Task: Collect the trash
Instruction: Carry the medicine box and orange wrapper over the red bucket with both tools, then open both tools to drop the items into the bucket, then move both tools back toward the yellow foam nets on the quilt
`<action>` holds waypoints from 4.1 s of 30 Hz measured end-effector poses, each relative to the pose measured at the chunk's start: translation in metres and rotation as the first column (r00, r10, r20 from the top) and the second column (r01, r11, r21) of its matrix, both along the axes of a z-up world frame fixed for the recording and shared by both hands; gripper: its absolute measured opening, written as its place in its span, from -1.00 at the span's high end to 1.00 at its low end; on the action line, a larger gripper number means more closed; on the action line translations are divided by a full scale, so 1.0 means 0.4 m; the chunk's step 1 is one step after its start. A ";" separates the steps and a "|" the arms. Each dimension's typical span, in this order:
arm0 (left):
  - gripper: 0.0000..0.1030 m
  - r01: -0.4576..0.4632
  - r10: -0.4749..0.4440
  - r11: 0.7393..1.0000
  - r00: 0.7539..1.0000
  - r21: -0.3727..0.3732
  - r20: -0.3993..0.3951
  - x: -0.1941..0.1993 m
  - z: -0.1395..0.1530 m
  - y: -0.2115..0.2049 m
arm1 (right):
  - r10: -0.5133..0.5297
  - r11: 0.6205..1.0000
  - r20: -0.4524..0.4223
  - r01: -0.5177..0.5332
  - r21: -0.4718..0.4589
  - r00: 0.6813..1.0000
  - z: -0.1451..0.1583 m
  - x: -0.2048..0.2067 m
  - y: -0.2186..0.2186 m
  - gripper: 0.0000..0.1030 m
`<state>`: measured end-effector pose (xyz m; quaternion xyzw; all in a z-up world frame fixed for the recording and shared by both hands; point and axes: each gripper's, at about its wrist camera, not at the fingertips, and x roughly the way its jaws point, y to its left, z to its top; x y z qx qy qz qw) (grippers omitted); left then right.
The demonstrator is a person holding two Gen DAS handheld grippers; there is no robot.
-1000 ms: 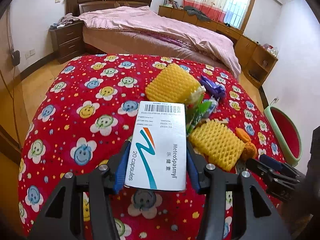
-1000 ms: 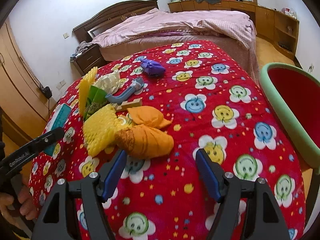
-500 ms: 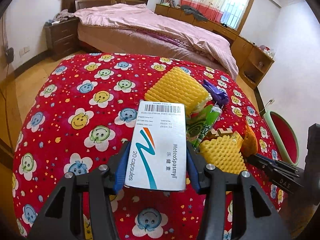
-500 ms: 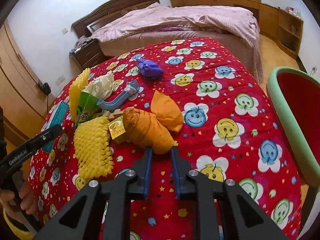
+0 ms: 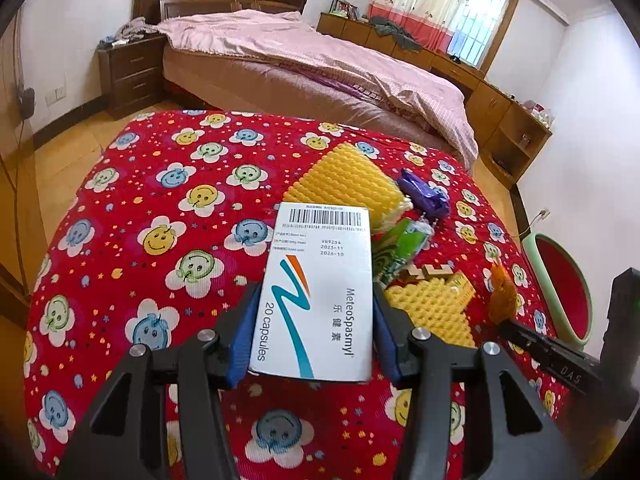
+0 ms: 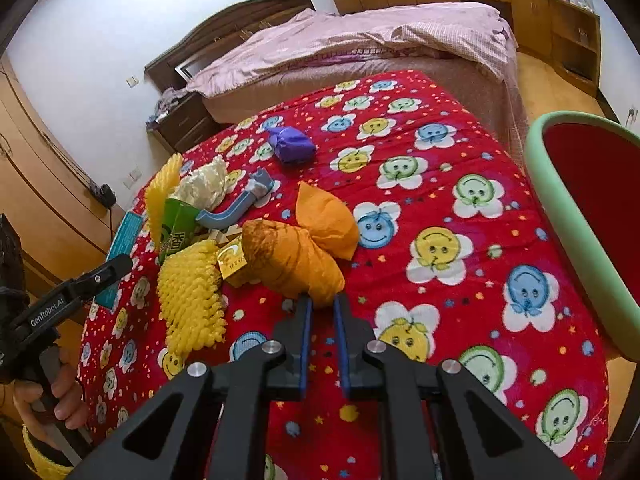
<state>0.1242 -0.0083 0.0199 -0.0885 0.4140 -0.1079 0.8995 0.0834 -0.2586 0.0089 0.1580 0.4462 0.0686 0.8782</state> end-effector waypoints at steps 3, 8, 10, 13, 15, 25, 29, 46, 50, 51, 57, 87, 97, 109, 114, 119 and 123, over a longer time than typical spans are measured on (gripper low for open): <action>-0.01 -0.004 0.004 1.000 1.000 -0.006 0.010 -0.023 0.015 -0.007 | -0.016 1.000 0.041 0.016 0.004 0.999 0.022 -0.019 -0.018 0.76; -0.01 0.005 -0.005 1.000 0.999 -0.010 0.036 -0.060 0.045 -0.030 | -0.056 0.998 0.106 0.051 0.043 0.993 0.071 -0.064 -0.060 0.76; -0.01 0.013 -0.013 1.000 0.999 -0.015 0.043 -0.073 0.058 -0.041 | -0.068 0.997 0.131 0.063 0.043 0.989 0.089 -0.086 -0.074 0.76; -0.01 0.025 -0.023 0.999 0.998 -0.028 0.056 -0.095 0.079 -0.056 | -0.091 0.995 0.160 0.083 0.057 0.983 0.114 -0.116 -0.102 0.76; -0.01 0.034 -0.031 0.999 0.997 -0.032 0.066 -0.107 0.092 -0.067 | -0.106 0.993 0.179 0.097 0.061 0.978 0.130 -0.140 -0.117 0.76; -0.01 0.117 -0.112 0.993 0.987 -0.035 0.115 -0.161 0.159 -0.135 | -0.200 0.979 0.242 0.187 0.078 0.949 0.189 -0.255 -0.184 0.76; -0.01 0.163 -0.157 0.986 0.979 -0.032 0.132 -0.174 0.179 -0.174 | -0.254 0.967 0.254 0.240 0.083 0.933 0.202 -0.294 -0.217 0.76; -0.01 0.354 -0.345 0.934 0.926 -0.039 0.155 -0.158 0.225 -0.393 | -0.396 0.917 0.266 0.393 0.067 0.879 0.218 -0.378 -0.347 0.76; -0.01 0.397 -0.388 0.917 0.909 -0.030 0.155 -0.149 0.226 -0.461 | -0.423 0.905 0.259 0.422 0.061 0.868 0.213 -0.378 -0.383 0.76; -0.01 0.405 -0.396 0.914 0.905 -0.027 0.155 -0.147 0.224 -0.477 | -0.430 0.901 0.257 0.430 0.058 0.866 0.211 -0.380 -0.393 0.76; -0.01 0.460 -0.455 0.888 0.880 -0.007 0.133 -0.122 0.199 -0.593 | -0.469 0.879 0.240 0.475 0.035 0.850 0.190 -0.371 -0.464 0.76; -0.16 0.532 -0.532 0.847 0.847 -0.002 0.005 -0.008 0.052 -0.847 | -0.515 0.854 0.144 0.520 0.006 0.845 0.085 -0.260 -0.616 0.48; -0.16 0.471 -0.471 0.882 0.882 -0.031 0.022 -0.024 0.088 -0.749 | -0.493 0.866 0.180 0.499 0.011 0.851 0.123 -0.280 -0.574 0.06; -0.16 0.377 -0.375 0.925 0.925 -0.034 0.052 -0.049 0.127 -0.591 | -0.446 0.893 0.191 0.450 0.023 0.874 0.152 -0.264 -0.478 -0.14; -0.16 0.328 -0.326 0.944 0.943 -0.036 0.062 -0.048 0.137 -0.518 | -0.406 0.912 0.193 0.410 0.018 0.893 0.157 -0.247 -0.427 -0.17; -0.16 0.278 -0.275 0.960 0.959 -0.043 0.074 -0.048 0.147 -0.443 | -0.370 0.927 0.191 0.374 0.012 0.909 0.165 -0.225 -0.382 -0.19; -0.16 0.241 -0.237 0.969 0.968 -0.048 0.076 -0.043 0.147 -0.389 | -0.332 0.941 0.191 0.337 0.004 0.924 0.171 -0.204 -0.335 -0.21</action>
